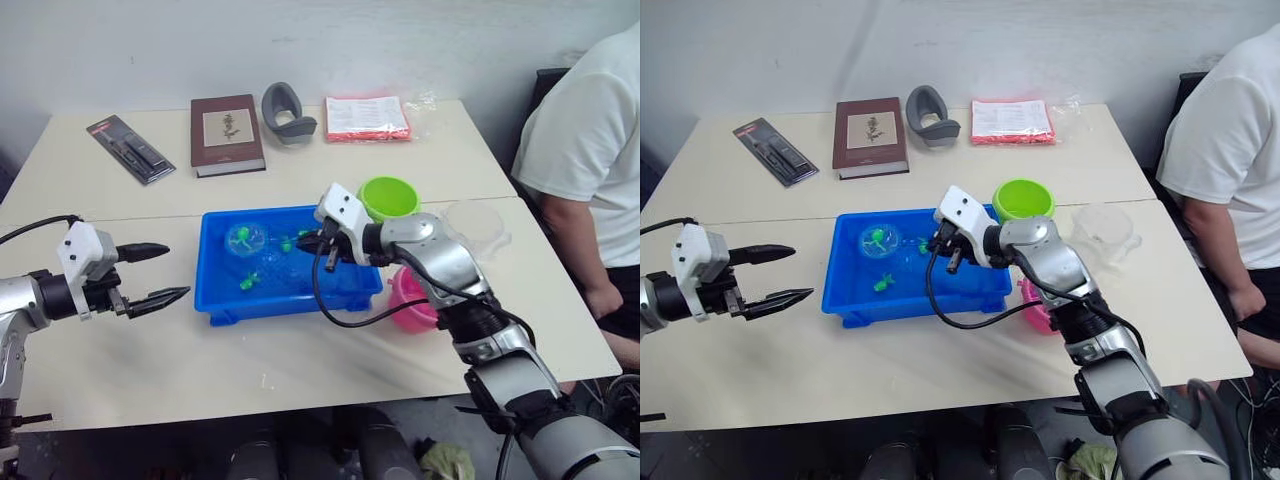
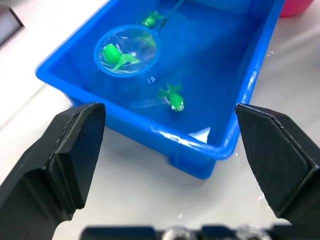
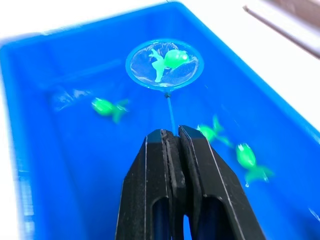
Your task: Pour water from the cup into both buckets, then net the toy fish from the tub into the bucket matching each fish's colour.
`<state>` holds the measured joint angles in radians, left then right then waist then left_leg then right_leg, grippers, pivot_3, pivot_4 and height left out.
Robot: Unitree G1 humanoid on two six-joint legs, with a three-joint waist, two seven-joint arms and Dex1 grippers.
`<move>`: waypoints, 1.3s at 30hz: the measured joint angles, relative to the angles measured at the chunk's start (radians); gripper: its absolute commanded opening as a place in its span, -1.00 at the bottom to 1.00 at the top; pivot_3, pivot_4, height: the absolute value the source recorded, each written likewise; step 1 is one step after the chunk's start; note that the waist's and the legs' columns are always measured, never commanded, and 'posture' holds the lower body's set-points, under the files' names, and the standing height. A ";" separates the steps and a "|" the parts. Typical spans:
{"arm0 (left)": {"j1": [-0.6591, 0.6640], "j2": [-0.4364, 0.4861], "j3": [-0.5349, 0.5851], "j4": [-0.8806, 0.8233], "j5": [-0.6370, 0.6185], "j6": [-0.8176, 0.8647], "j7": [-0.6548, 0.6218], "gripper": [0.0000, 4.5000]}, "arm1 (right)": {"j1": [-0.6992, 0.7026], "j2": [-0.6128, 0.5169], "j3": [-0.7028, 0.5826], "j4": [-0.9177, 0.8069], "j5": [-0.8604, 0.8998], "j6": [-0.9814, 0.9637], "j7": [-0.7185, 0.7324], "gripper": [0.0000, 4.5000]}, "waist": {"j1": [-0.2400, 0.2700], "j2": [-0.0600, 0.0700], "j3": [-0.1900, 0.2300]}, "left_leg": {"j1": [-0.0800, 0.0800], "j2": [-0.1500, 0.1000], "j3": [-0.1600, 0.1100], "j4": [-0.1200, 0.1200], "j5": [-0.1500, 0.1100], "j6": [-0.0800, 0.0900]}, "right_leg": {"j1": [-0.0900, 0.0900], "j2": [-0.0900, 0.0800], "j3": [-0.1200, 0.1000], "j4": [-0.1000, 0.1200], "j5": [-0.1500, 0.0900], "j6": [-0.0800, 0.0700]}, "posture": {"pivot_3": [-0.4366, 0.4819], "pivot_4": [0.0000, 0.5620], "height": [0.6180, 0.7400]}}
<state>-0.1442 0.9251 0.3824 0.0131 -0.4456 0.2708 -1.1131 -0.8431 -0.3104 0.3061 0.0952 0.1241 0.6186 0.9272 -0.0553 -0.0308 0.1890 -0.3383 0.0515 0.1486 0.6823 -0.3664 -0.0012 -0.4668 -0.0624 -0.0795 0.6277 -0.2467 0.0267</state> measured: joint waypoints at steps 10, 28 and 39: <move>-0.071 -0.015 -0.023 -0.052 -0.042 0.020 -0.002 0.98 | 0.217 -0.233 -0.147 -0.364 0.149 0.113 0.062 -1.00 | 0.018 0.000 0.000 | 0.000 -0.001 0.000 0.000 -0.001 0.001 | 0.000 -0.001 0.000 -0.004 0.000 0.000 | -0.05 -0.47 1.00; -0.238 -0.157 -0.126 -0.035 -0.058 0.053 0.052 0.98 | 0.471 -0.362 -0.475 -0.531 0.279 0.095 -0.082 -1.00 | 0.030 0.000 0.000 | 0.002 -0.002 0.001 0.000 -0.001 0.001 | 0.001 0.001 0.001 -0.003 0.000 0.001 | -0.05 -0.47 1.00; -0.293 -0.236 -0.164 -0.032 -0.058 0.056 0.096 0.98 | 0.441 -0.399 -0.510 -0.233 0.147 -0.192 -0.185 -1.00 | 0.028 0.000 0.000 | 0.002 -0.002 0.002 0.000 0.000 0.001 | 0.001 0.001 0.002 -0.003 0.001 0.001 | -0.05 -0.47 1.00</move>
<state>-0.4374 0.6892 0.2179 -0.0185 -0.5032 0.3265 -1.0166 -0.4017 -0.7099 -0.2034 -0.1374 0.2707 0.4263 0.7421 -0.0271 -0.0312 0.1888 -0.3361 0.0492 0.1505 0.6827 -0.3666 -0.0003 -0.4655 -0.0615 -0.0773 0.6244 -0.2461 0.0278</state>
